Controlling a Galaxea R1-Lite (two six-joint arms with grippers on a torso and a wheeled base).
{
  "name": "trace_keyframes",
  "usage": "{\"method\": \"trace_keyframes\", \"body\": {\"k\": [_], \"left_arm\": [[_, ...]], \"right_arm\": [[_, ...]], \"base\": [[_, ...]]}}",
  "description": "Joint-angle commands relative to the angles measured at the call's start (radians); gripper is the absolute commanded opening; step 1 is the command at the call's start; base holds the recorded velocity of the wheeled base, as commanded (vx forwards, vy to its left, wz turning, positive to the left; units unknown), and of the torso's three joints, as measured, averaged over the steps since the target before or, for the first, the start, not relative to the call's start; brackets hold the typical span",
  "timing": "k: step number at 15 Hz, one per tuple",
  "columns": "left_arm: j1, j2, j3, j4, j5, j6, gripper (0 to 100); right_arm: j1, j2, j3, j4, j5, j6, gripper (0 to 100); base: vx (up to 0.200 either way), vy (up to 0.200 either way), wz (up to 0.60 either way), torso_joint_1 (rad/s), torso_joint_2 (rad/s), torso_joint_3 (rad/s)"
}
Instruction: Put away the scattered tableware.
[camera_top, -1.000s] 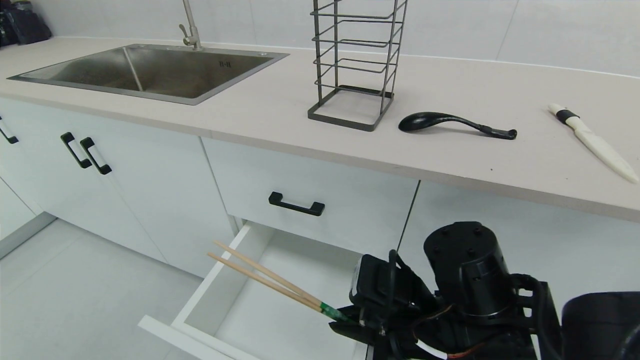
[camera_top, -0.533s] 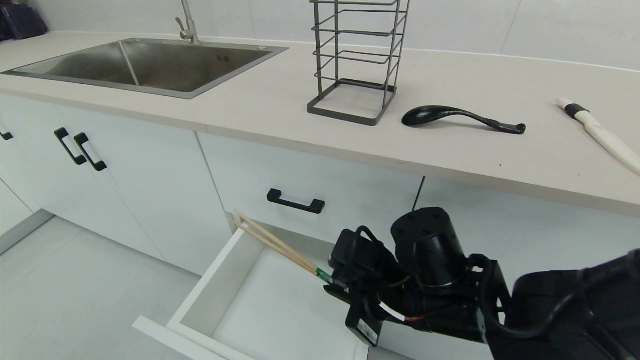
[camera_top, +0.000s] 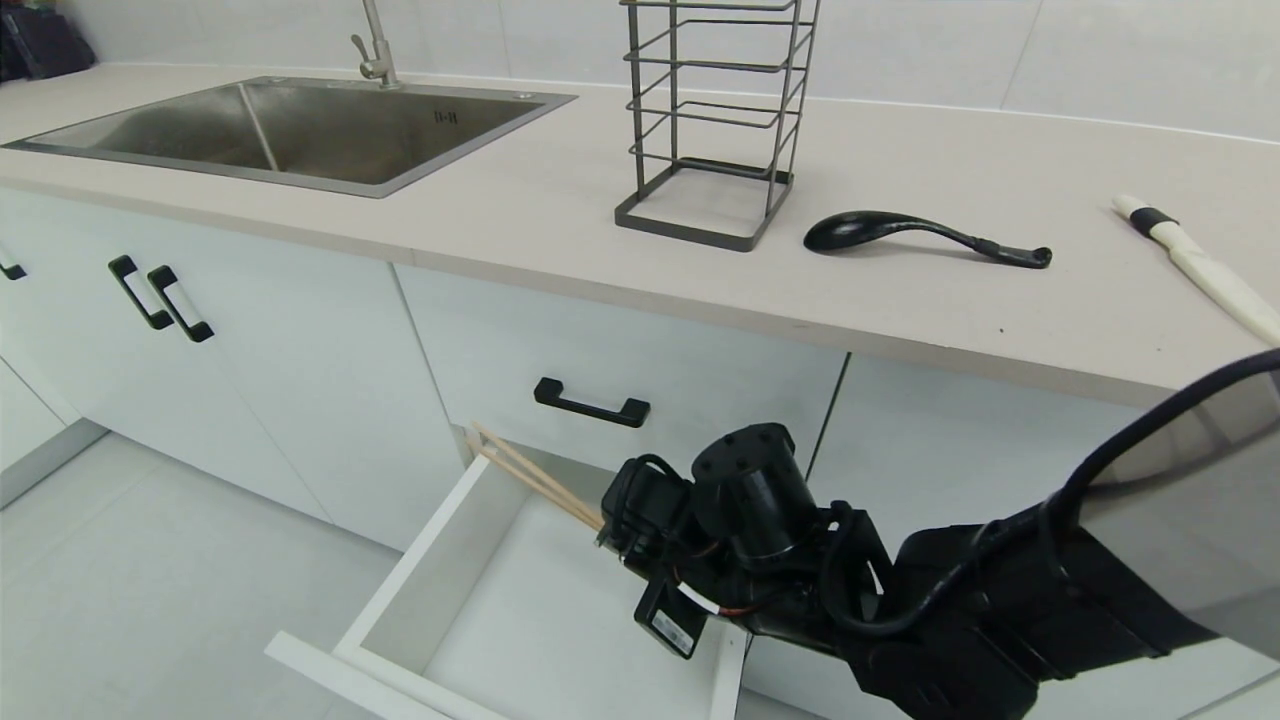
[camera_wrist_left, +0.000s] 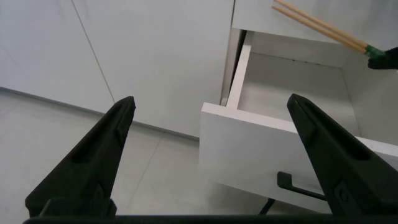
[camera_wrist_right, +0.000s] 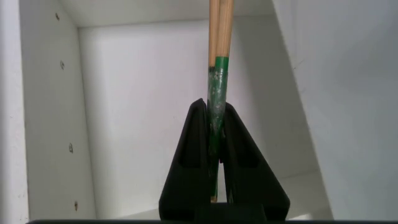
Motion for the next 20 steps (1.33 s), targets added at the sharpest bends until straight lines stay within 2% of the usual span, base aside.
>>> {"method": "trace_keyframes", "body": {"k": [1, 4, 7, 20], "left_arm": [[0.000, 0.002, 0.000, 0.000, 0.000, 0.000, 100], [0.000, 0.002, 0.000, 0.000, 0.000, 0.000, 100], [0.000, 0.002, 0.000, 0.000, 0.000, 0.000, 100], [0.000, 0.002, 0.000, 0.000, 0.000, 0.000, 100]], "right_arm": [[0.001, 0.014, 0.008, 0.028, -0.002, 0.001, 0], [0.002, -0.035, -0.012, 0.250, -0.011, 0.030, 0], [-0.001, -0.025, -0.031, 0.256, -0.046, 0.052, 0], [0.024, 0.173, -0.143, 0.222, -0.051, 0.065, 0]], "base": [[0.000, 0.000, 0.00, 0.000, 0.00, 0.000], [0.000, 0.000, 0.00, 0.000, 0.00, 0.000], [0.000, 0.000, 0.00, 0.000, 0.00, 0.000], [0.000, 0.000, 0.00, 0.000, 0.00, 0.000]]}}
